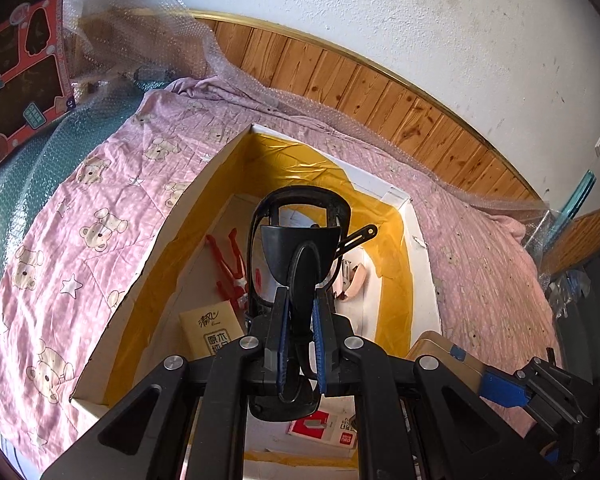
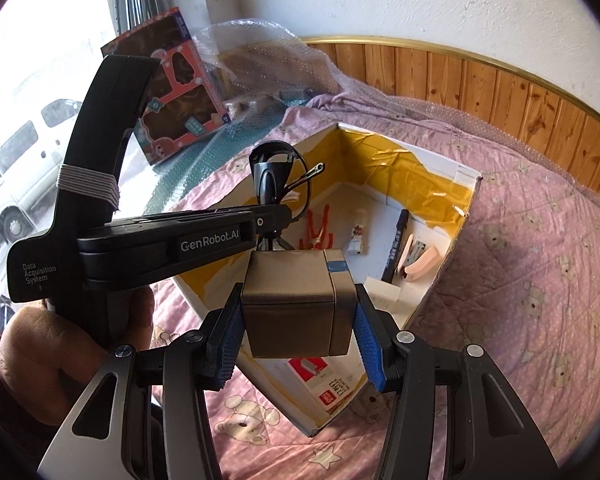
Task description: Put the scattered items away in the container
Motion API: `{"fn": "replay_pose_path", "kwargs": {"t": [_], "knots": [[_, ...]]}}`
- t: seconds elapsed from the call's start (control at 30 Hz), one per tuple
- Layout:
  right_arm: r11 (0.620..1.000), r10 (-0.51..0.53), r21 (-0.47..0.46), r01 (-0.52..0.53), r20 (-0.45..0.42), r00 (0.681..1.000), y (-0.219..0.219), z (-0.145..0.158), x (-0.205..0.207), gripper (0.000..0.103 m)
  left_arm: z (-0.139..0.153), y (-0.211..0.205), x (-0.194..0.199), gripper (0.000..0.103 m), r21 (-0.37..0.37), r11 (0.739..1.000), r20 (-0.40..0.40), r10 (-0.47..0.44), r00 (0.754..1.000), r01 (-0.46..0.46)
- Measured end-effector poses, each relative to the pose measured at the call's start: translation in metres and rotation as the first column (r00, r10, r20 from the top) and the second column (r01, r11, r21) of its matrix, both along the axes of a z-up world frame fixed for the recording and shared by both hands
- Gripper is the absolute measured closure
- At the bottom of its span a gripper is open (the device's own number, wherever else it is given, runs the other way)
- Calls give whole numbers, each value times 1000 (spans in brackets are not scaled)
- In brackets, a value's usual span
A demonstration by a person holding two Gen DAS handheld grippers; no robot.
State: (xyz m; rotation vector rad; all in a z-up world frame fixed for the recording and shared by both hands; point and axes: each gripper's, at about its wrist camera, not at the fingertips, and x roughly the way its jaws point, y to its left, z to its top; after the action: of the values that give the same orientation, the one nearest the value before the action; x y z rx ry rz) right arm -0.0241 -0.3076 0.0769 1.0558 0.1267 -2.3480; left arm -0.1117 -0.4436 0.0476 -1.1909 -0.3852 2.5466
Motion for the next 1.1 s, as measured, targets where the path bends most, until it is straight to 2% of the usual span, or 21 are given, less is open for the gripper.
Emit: {"fn": "replay_pose_path", "kwargs": {"t": [0.37, 0.53, 0.87, 1.1], "knots": [[1000, -20, -4, 20, 35, 999, 7, -7, -7, 49, -1, -1, -2, 91, 11, 1000, 15, 9, 1000, -9], [999, -41, -27, 42, 38, 998, 17, -5, -9, 48, -3, -12, -6, 66, 58, 998, 56, 33, 998, -36], [998, -53, -31, 53, 4, 999, 28, 11, -4, 48, 14, -34, -3, 65, 139, 985, 33, 96, 995, -99], [998, -51, 25, 52, -14, 999, 32, 19, 5, 48, 33, -32, 9, 44, 150, 982, -22, 115, 993, -111]]}}
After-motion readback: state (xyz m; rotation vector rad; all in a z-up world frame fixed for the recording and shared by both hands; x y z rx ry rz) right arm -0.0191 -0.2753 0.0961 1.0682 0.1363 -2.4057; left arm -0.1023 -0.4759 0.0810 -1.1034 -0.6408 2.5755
